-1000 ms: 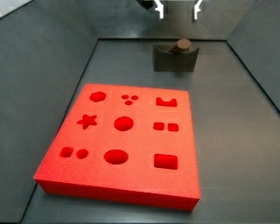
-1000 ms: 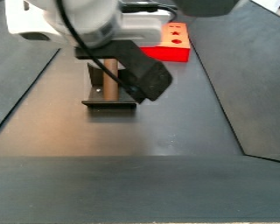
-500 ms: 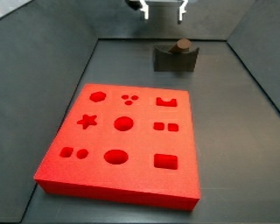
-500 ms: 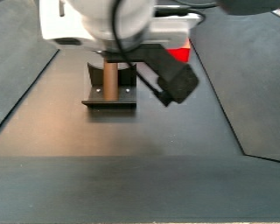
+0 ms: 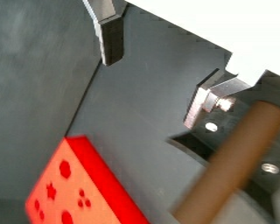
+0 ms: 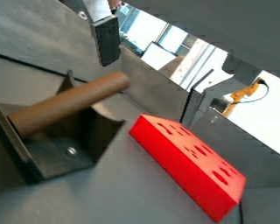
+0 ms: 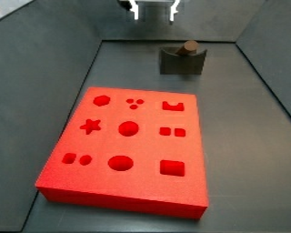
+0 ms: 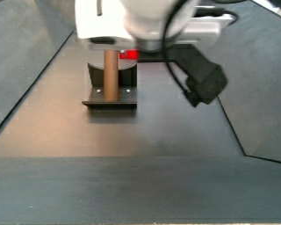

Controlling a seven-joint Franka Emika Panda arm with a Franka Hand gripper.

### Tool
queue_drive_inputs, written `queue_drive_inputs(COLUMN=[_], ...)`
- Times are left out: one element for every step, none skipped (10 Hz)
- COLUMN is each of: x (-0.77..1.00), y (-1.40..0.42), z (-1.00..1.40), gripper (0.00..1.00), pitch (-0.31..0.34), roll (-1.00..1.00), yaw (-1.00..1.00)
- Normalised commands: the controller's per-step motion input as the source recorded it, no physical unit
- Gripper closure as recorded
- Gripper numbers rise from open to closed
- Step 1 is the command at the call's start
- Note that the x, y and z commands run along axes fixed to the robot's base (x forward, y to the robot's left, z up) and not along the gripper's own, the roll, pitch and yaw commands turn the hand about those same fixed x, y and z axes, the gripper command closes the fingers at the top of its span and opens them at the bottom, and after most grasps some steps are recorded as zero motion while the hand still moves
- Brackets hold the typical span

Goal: Pick up the oval object. Move up. Place the oval object on the fixture. Regrasp the oval object. Move to above the board. Insert the oval object.
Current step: Regrasp the oval object.

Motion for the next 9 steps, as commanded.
queue_drive_inputs(x=[-0.27, -0.20, -0.13, -0.13, -0.12, -0.10, -0.06, -0.05, -0.03], y=[-1.00, -1.00, -1.00, -1.00, -0.85, -0.72, -0.37, -0.22, -0.03], z=[-0.24, -0.20, -0.17, -0.16, -0.10, -0.07, -0.02, -0.01, 0.00], gripper=[0.00, 0.00, 0.00, 0.00, 0.00, 0.00, 0.00, 0.00, 0.00], pitch=[-0.006, -0.022, -0.053, -0.075, -0.105, -0.119, -0.153, -0.164, -0.184], roll=[1.00, 1.00, 1.00, 1.00, 1.00, 1.00, 1.00, 1.00, 1.00], yaw=[-0.92, -0.92, -0.92, -0.93, -0.93, -0.93, -0.93, -0.93, -0.93])
